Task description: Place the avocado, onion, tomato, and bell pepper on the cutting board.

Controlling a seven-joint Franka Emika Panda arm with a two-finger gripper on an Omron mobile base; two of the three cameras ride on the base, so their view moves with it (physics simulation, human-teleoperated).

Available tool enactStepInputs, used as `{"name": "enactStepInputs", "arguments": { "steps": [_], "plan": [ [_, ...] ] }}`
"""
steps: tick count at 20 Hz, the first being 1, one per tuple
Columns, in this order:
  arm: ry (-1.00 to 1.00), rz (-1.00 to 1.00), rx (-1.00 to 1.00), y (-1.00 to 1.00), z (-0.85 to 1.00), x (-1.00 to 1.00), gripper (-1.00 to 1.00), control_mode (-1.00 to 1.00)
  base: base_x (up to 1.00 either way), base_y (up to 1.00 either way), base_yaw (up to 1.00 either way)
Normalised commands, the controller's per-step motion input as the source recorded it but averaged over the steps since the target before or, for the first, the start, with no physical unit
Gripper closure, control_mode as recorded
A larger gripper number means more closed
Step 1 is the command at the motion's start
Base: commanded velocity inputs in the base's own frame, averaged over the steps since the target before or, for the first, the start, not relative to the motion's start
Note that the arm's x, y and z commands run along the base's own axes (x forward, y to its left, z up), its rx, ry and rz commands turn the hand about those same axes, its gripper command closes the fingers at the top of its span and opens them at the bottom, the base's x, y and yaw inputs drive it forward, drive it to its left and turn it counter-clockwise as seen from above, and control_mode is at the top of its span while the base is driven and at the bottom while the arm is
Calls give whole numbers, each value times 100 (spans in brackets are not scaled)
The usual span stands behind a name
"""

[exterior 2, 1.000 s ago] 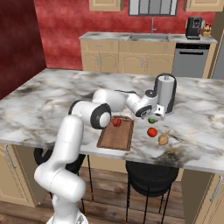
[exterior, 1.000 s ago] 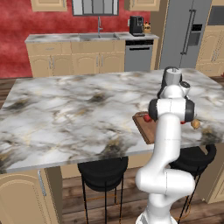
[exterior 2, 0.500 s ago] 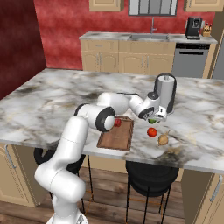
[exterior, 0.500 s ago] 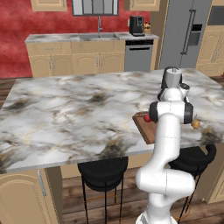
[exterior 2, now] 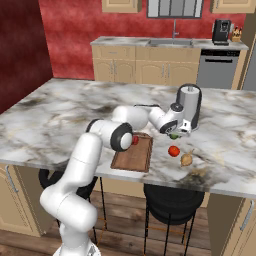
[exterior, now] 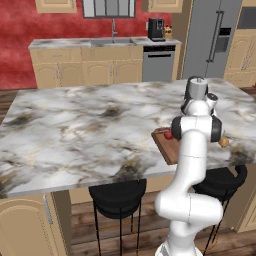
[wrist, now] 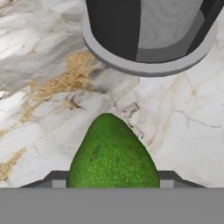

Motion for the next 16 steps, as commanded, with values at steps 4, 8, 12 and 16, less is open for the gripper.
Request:
{"name": "enactStepInputs", "arguments": {
  "steps": [4,8,12,16],
  "plan": [
    [-1,0,2,0,45,-12,100,-100,0,0,0],
    [0,0,0,0,53,-35,100,-100,0,0,0],
    [0,0,-1,21,37,-52,100,-100,0,0,0],
    [0,0,-4,41,17,-60,100,-100,0,0,0]
  ]
}}
